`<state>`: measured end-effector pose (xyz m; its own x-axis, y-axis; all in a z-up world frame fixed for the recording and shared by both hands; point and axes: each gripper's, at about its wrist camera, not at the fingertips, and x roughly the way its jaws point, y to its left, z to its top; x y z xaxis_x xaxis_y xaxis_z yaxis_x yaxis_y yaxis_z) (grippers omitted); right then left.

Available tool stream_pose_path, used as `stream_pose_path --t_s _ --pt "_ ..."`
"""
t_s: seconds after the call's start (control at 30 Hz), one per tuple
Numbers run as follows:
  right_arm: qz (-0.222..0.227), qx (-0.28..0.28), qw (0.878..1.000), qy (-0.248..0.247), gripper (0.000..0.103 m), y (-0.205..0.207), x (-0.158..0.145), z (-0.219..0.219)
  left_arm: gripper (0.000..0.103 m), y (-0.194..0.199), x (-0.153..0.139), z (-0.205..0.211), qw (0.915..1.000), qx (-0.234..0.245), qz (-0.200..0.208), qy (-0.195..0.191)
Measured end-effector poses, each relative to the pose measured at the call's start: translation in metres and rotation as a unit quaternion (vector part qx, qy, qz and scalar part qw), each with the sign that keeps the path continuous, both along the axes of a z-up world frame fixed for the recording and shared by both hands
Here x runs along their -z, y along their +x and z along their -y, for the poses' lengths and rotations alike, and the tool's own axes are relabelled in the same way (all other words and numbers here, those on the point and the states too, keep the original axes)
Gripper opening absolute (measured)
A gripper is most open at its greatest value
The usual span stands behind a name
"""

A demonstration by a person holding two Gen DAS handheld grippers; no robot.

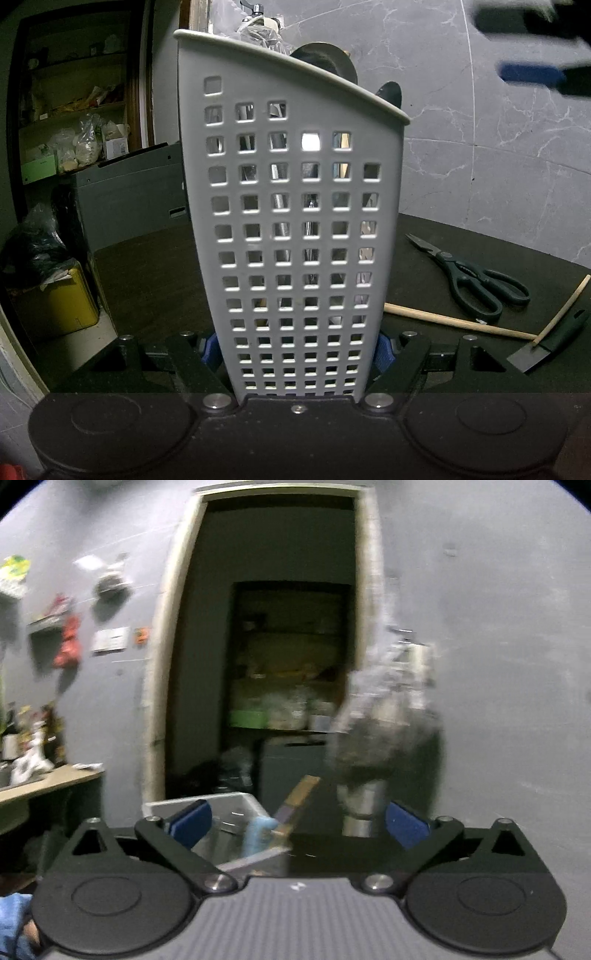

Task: Organize utensils
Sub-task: 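Drop the silver spoon into the basket held by the left tool, then move the right tool back over the wooden chopstick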

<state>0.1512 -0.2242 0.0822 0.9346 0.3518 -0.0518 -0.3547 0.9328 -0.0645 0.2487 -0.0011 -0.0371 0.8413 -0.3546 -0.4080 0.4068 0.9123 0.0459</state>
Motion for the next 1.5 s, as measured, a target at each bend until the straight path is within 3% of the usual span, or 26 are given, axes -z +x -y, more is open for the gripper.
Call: stream_pose_path --t_s 0.13,0.37,0.6,0.73,0.93,1.23,1.4,1.5 --pt "-0.041 0.055 0.998 0.007 0.103 -0.001 0.014 0.034 0.076 0.0 0.0 0.0 1.0 0.0 0.0 0.0" --pt "-0.123 0.107 0.985 -0.059 0.103 0.0 0.053 0.05 0.076 0.0 -0.001 0.001 1.0 0.0 0.0 0.002" --pt "-0.188 0.119 0.972 -0.079 0.103 -0.012 0.084 0.058 0.076 0.0 -0.001 0.001 1.0 -0.001 0.0 0.001" --pt "-0.222 0.098 0.966 -0.084 0.103 -0.03 0.093 0.064 0.076 0.0 -0.001 0.001 1.0 -0.001 0.0 0.002" --pt "-0.272 0.062 0.959 -0.055 0.103 -0.045 0.099 0.068 0.076 0.0 0.0 0.001 1.0 -0.001 0.0 0.003" --pt "-0.332 0.072 0.94 0.027 0.103 -0.034 0.11 0.085 0.076 0.0 -0.001 0.002 1.0 -0.001 0.0 0.005" --pt "-0.335 0.117 0.933 0.066 0.103 -0.015 0.11 0.097 0.076 0.0 -0.001 0.002 1.0 -0.001 0.0 0.006" --pt "-0.34 0.173 0.922 0.068 0.103 0.001 0.11 0.105 0.076 0.0 -0.001 0.003 1.0 -0.001 0.0 0.006"
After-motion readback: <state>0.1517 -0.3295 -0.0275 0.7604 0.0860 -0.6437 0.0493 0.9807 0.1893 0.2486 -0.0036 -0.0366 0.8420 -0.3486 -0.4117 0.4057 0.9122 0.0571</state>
